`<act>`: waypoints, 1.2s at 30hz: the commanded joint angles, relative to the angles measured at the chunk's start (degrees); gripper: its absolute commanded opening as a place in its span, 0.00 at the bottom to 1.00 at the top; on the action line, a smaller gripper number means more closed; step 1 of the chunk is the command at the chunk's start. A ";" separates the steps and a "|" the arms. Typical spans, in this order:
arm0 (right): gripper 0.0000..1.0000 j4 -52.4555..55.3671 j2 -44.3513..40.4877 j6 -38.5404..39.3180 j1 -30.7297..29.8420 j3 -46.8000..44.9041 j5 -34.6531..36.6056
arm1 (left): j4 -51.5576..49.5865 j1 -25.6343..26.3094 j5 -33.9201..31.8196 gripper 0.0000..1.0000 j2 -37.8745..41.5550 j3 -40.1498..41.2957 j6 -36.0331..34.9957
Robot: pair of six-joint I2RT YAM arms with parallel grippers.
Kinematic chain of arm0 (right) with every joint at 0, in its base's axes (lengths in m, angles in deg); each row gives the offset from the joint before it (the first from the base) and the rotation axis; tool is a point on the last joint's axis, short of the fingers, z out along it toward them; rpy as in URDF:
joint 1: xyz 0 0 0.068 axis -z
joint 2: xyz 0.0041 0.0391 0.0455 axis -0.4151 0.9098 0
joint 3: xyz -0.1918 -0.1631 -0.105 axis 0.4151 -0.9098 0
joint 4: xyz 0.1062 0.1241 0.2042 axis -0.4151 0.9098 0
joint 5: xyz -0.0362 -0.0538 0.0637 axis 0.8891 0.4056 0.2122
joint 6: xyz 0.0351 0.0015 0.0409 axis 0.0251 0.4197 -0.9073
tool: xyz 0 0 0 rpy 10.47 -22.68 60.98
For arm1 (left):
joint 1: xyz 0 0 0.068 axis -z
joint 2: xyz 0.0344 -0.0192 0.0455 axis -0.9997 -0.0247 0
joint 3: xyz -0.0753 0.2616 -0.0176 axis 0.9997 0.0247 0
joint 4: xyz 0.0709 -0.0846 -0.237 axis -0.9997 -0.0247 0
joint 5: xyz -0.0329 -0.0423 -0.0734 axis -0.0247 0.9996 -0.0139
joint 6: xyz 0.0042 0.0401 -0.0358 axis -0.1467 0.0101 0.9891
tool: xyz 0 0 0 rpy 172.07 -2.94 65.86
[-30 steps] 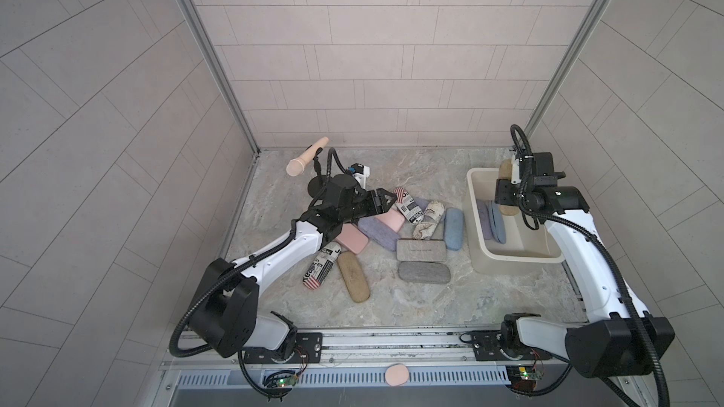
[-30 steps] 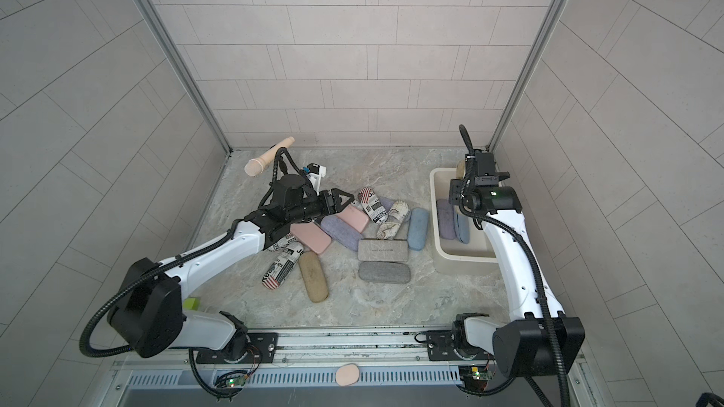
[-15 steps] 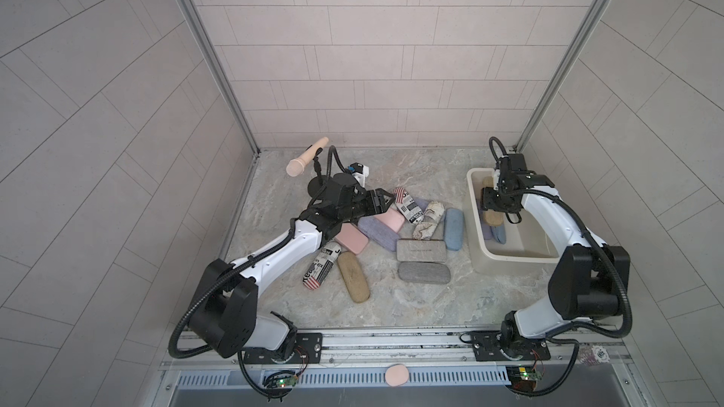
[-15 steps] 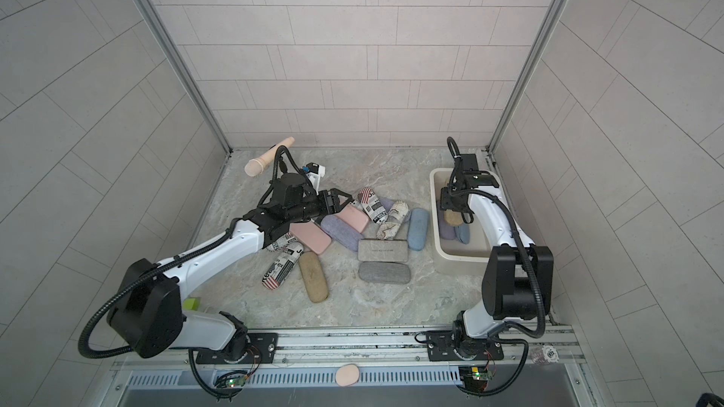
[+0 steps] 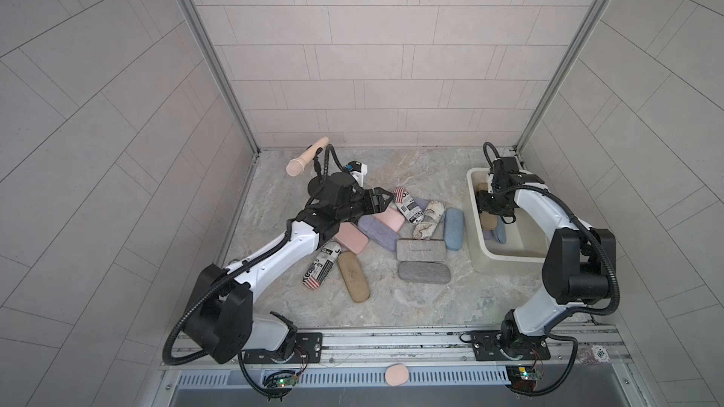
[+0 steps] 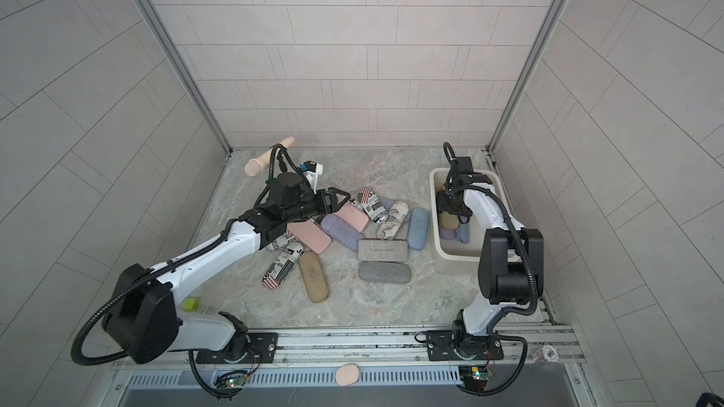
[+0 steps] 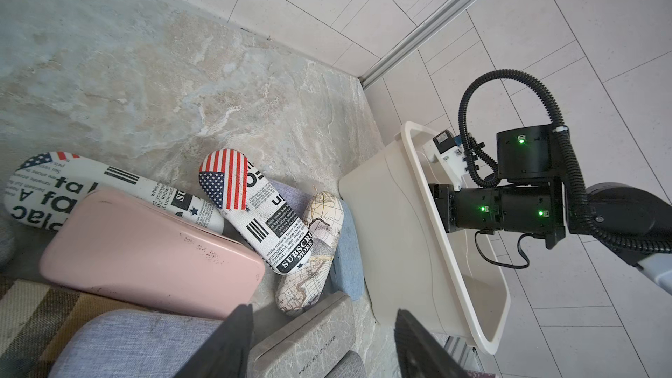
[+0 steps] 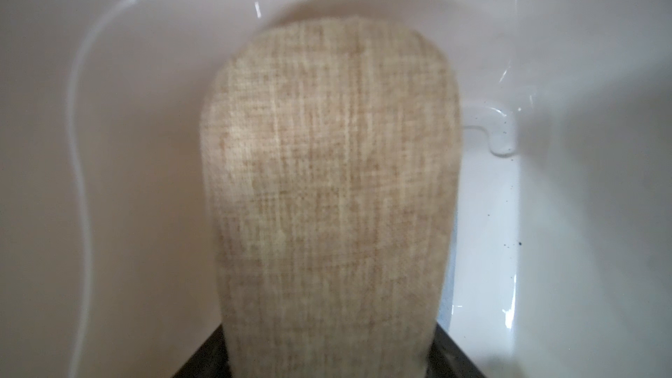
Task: Put the glasses cases into the storage boxes
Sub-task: Place the glasses case in the storage box, then pick up the glasses case at the center of the board.
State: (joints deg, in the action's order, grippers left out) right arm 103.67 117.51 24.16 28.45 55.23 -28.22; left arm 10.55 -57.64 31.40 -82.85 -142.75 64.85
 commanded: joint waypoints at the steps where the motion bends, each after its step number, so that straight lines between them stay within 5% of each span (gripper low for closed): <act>1: 0.72 -0.41 -0.23 -0.29 -0.35 0.94 -0.49 | -0.63 0.01 -0.13 0.69 0.99 -1.82 -0.70; 12: 0.75 2.32 -7.86 -1.47 -3.97 2.24 5.46 | -1.30 -0.26 -0.98 0.69 2.28 -1.91 -1.41; 17: 0.69 2.97 -17.36 -1.93 -10.58 1.37 13.28 | -2.96 -0.87 -3.91 0.69 3.98 -1.90 -2.09; 20: 0.65 1.19 -23.47 0.03 -14.31 -0.90 11.46 | -4.49 -1.36 -8.11 0.69 5.68 -1.34 -2.46; 29: 0.63 0.05 -29.03 -8.15 -40.81 -5.06 22.80 | -10.69 -4.75 -21.14 0.69 8.78 -0.86 -0.41; 33: 0.65 -0.06 -27.42 -11.44 -52.57 -5.35 35.08 | -10.38 -6.64 -20.71 0.69 9.87 -0.59 0.35; 36: 0.66 -2.19 -26.48 -14.25 -54.75 -6.14 34.71 | -9.93 -7.23 -19.49 0.69 10.25 -0.72 0.31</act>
State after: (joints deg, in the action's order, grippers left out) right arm 102.86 91.24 14.78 -25.06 49.28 -0.16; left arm 1.06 -64.53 12.80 -74.09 -142.79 64.30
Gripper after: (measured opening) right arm 0.660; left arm 0.687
